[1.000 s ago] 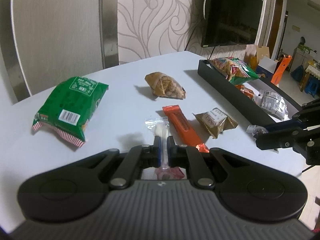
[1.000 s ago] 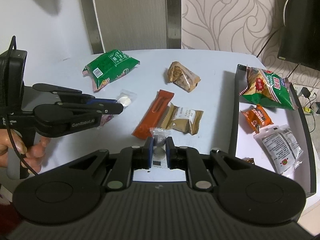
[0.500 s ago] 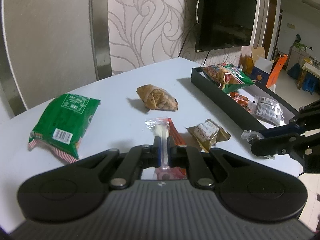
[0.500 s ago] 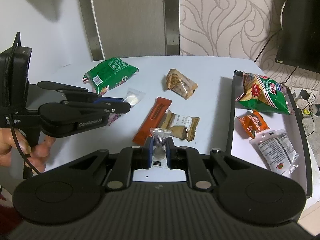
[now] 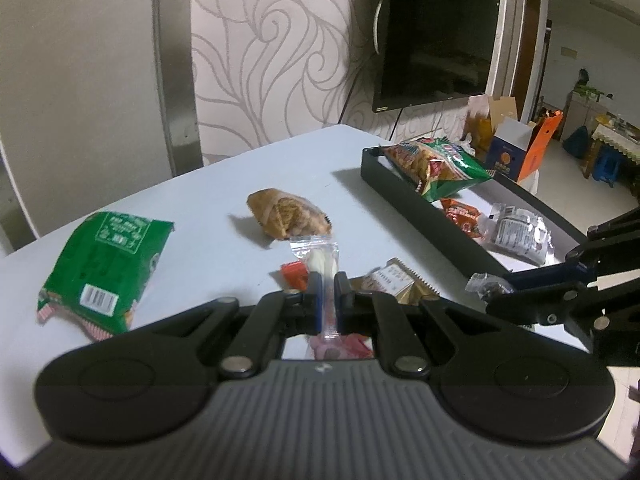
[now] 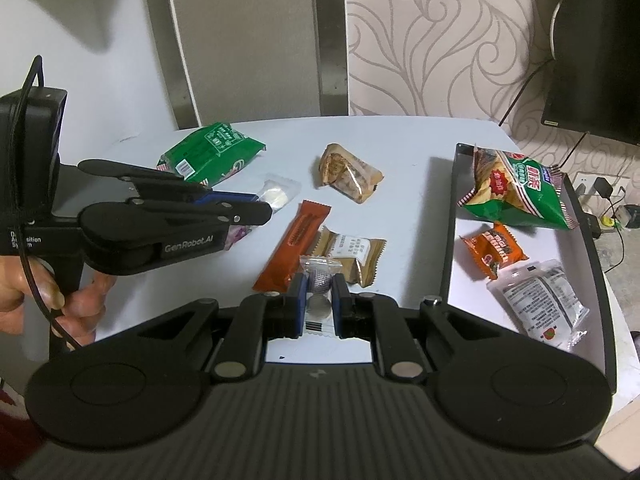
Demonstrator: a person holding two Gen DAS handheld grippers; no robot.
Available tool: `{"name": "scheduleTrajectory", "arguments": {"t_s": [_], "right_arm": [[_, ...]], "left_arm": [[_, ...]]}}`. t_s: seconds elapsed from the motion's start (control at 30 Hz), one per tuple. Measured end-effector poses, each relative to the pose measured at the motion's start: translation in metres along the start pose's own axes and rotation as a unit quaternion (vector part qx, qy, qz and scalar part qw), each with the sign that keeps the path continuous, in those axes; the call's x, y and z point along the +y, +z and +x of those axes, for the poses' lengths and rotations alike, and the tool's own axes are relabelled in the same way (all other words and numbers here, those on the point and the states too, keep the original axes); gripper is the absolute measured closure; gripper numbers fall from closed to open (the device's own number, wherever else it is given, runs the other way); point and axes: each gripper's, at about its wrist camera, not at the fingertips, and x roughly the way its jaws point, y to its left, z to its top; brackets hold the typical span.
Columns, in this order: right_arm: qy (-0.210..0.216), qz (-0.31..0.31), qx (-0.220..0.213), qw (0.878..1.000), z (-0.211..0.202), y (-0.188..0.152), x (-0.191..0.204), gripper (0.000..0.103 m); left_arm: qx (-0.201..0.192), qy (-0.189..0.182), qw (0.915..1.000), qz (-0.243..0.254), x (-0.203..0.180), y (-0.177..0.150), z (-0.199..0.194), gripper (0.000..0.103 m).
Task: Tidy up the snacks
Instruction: 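Carry the clear packet and white candy with both tools over the black box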
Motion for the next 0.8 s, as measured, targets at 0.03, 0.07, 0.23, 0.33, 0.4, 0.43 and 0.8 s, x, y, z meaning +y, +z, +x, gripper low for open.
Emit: {"name": "scheduleTrajectory", "arguments": {"t_s": [0.03, 0.07, 0.23, 0.33, 0.4, 0.43, 0.8], "right_arm": [[-0.001, 0.001, 0.000, 1.000, -0.001, 0.000, -0.002, 0.087], [-0.002, 0.003, 0.000, 1.000, -0.001, -0.001, -0.003, 0.087], [-0.010, 0.012, -0.003, 1.000, -0.004, -0.002, -0.012, 0.087], [-0.016, 0.018, -0.005, 1.000, -0.007, -0.004, -0.018, 0.087], [-0.021, 0.023, -0.006, 1.000, -0.009, -0.005, -0.023, 0.087], [-0.023, 0.025, -0.006, 0.999, -0.010, -0.006, -0.025, 0.087], [-0.050, 0.050, -0.012, 0.997, -0.022, -0.014, -0.054, 0.087]], "left_arm": [[-0.001, -0.002, 1.0000, 0.002, -0.002, 0.001, 0.001, 0.094], [-0.001, -0.004, 1.0000, 0.003, -0.004, 0.002, 0.002, 0.094], [-0.006, -0.016, 0.9998, 0.013, -0.016, 0.011, 0.007, 0.094], [-0.008, -0.025, 0.9995, 0.018, -0.024, 0.016, 0.011, 0.094], [-0.010, -0.031, 0.9993, 0.020, -0.029, 0.019, 0.014, 0.094], [-0.011, -0.035, 0.9991, 0.021, -0.032, 0.021, 0.015, 0.094], [-0.014, -0.070, 0.9968, 0.037, -0.065, 0.036, 0.033, 0.094]]}}
